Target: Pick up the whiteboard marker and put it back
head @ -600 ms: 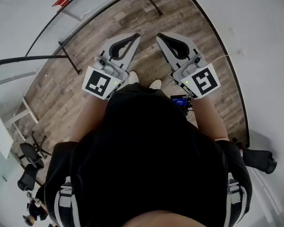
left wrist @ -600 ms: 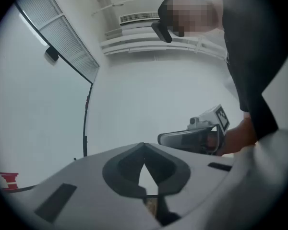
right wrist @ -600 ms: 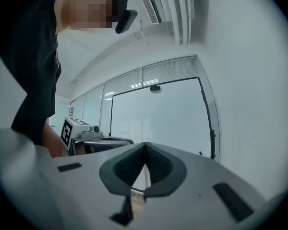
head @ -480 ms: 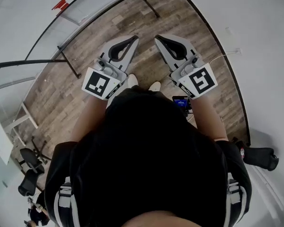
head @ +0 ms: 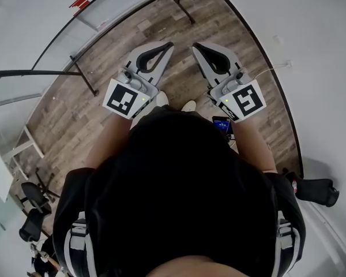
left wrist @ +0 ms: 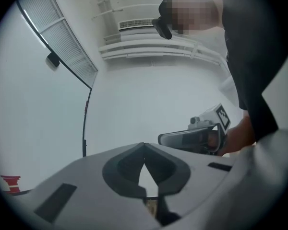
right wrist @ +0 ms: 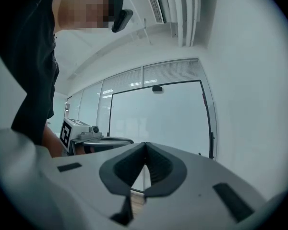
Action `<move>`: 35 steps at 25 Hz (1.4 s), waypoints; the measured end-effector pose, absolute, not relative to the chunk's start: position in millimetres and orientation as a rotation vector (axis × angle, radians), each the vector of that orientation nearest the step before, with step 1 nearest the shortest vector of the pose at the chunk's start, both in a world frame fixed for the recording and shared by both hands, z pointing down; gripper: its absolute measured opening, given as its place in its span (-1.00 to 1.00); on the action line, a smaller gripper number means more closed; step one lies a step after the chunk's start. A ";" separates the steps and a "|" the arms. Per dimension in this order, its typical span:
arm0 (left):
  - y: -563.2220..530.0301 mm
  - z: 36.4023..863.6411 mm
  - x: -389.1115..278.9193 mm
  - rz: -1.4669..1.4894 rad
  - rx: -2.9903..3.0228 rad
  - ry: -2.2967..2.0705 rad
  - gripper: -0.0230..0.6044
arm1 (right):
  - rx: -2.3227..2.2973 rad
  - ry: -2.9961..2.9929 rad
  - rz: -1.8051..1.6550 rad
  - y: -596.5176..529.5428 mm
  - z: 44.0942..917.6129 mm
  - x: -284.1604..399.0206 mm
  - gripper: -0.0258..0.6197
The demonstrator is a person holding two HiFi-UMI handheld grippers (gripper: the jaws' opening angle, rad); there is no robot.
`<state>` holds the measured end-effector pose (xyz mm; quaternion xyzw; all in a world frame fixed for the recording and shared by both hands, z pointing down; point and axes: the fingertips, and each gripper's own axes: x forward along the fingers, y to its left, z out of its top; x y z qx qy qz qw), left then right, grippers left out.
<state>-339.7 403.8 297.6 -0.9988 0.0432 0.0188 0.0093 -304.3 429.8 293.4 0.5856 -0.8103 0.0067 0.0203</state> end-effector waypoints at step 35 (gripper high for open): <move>325.1 306.4 -362.9 0.077 -3.130 0.000 -0.91 | 1.899 -2.454 0.091 351.0 306.0 -331.4 -0.93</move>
